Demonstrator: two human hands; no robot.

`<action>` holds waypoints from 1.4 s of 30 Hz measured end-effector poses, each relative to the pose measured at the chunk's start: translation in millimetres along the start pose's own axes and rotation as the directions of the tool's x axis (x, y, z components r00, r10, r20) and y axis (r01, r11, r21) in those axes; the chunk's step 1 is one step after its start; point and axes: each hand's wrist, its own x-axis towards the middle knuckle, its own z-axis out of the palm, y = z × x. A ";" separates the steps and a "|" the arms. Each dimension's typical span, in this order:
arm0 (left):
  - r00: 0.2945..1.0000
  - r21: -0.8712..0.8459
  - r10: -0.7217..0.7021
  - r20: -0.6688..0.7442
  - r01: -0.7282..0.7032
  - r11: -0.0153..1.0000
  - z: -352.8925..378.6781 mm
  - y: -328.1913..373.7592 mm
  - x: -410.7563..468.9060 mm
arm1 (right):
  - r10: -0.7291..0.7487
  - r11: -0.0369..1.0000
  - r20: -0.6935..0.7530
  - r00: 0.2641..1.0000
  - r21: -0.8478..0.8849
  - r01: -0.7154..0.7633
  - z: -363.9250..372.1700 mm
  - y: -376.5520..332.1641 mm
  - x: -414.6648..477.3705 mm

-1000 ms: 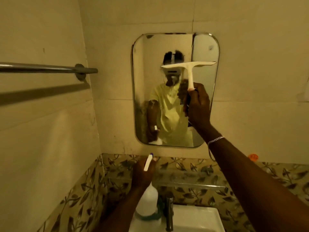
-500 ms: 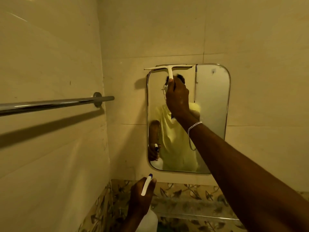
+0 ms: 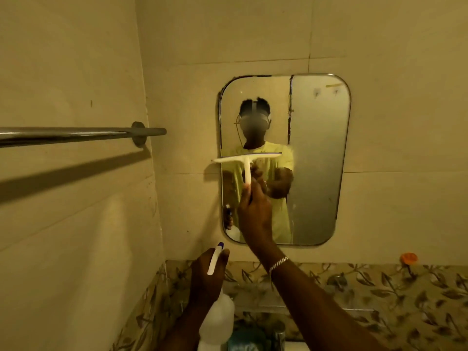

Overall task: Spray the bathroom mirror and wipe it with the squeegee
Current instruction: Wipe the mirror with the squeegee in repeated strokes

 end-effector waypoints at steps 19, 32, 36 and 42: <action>0.989 -0.144 0.143 0.042 -0.135 0.980 26.0 70.8 55.5 | 0.496 0.850 -0.194 0.847 -0.094 -0.519 -56.8 126.6 -157.2; 0.975 -0.294 0.220 0.044 -0.198 0.935 121.0 164.1 88.4 | 0.472 0.850 -0.368 0.801 -0.051 -0.525 -146.8 142.0 -127.7; 0.976 -0.234 0.188 0.113 -0.158 0.959 138.4 137.6 41.2 | 0.398 0.874 -0.428 0.811 -0.093 -0.477 -168.6 143.9 -127.7; 0.971 -0.200 0.051 0.235 -0.003 0.980 145.2 78.4 -33.1 | 0.309 0.930 -0.405 0.860 -0.062 -0.363 -194.0 122.0 -106.2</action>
